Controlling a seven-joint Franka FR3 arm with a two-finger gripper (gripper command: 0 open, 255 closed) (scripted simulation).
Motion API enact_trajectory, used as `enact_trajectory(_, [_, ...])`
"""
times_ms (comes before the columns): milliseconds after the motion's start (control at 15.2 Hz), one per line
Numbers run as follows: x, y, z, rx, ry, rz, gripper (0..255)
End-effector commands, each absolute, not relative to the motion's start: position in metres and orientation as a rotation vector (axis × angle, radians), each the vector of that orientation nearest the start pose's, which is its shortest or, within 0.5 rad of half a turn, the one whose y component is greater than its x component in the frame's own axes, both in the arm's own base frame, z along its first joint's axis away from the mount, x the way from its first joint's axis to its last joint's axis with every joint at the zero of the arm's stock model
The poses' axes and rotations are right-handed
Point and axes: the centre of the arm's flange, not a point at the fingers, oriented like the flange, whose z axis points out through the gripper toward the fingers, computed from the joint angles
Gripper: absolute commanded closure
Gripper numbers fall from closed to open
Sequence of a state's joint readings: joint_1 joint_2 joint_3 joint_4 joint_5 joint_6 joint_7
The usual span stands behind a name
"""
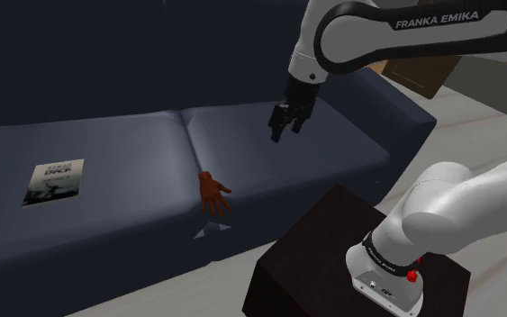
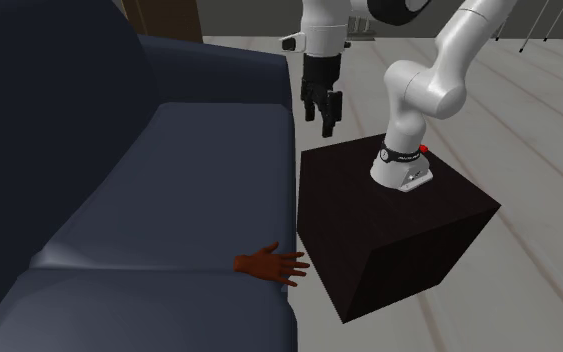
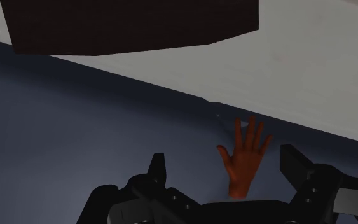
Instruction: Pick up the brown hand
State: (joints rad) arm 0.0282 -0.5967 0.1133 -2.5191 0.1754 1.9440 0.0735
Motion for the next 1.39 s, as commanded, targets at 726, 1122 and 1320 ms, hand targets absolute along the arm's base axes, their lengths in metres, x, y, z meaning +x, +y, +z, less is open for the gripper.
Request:
enact_trajectory(726, [0.445,0.132,0.349,-3.061,0.173,-0.135,0])
enact_trajectory(1122, [0.487,0.159,0.29,-3.068,0.244,-0.188,0])
enact_trajectory(1320, [0.51,0.171,0.261,-3.07,0.28,-0.215,0])
